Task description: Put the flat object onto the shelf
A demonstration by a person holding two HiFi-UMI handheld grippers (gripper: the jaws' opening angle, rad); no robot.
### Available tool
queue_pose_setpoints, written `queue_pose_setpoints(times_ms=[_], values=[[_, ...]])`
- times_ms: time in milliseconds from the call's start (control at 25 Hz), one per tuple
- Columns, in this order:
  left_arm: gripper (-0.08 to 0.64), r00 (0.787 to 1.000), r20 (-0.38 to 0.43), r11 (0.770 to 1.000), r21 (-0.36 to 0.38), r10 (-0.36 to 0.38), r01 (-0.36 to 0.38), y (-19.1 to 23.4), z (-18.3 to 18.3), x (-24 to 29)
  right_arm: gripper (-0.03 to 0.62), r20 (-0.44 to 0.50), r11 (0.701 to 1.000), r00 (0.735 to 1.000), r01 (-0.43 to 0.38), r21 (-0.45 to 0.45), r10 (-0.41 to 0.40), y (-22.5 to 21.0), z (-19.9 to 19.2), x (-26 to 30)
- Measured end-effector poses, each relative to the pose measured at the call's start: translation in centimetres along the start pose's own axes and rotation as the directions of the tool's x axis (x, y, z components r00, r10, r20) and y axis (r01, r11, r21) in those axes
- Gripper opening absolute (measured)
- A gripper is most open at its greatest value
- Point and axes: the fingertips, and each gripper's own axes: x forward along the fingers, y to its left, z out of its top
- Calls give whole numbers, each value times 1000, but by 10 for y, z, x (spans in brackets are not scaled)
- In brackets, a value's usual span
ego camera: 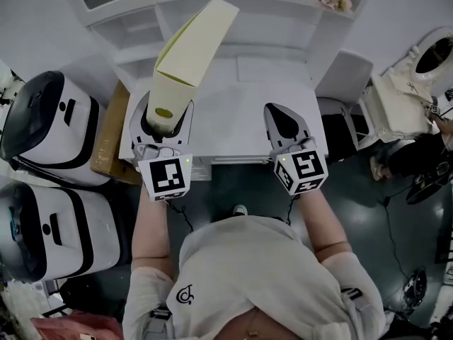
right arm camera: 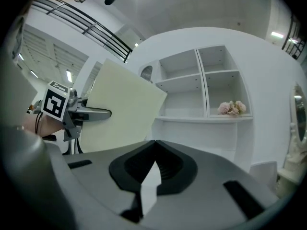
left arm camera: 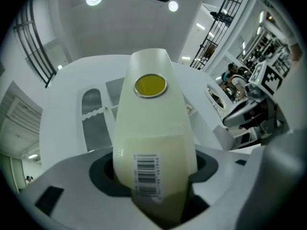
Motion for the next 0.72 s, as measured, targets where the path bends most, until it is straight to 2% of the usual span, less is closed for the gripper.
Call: queue_pose_setpoints(times_ms=[120, 200, 320, 400, 600, 720], values=[[311, 1000, 0, 994, 112, 6, -6, 0, 14, 34, 8, 18, 1000, 1000, -1, -5, 1, -21, 4, 15], [310, 1000, 4, 977, 213, 28, -29, -1, 26, 53, 8, 25, 1000, 1000, -2, -9, 2, -35, 4, 22], [310, 998, 27, 926, 373, 54, -61, -3, 45, 76, 8, 33, 1000, 999, -3, -8, 3, -52, 4, 31], [311, 998, 35, 891, 449, 57, -66, -3, 55, 89, 8, 42, 1000, 999, -4, -2, 4, -60, 6, 37], [311, 999, 36, 830, 556, 24, -40, 1, 71, 124, 8, 59, 1000, 998, 8, 3, -8, -70, 11, 46], [313, 1000, 29, 784, 621, 4, -21, 4, 77, 145, 8, 61, 1000, 998, 23, -4, -22, -73, 14, 53]])
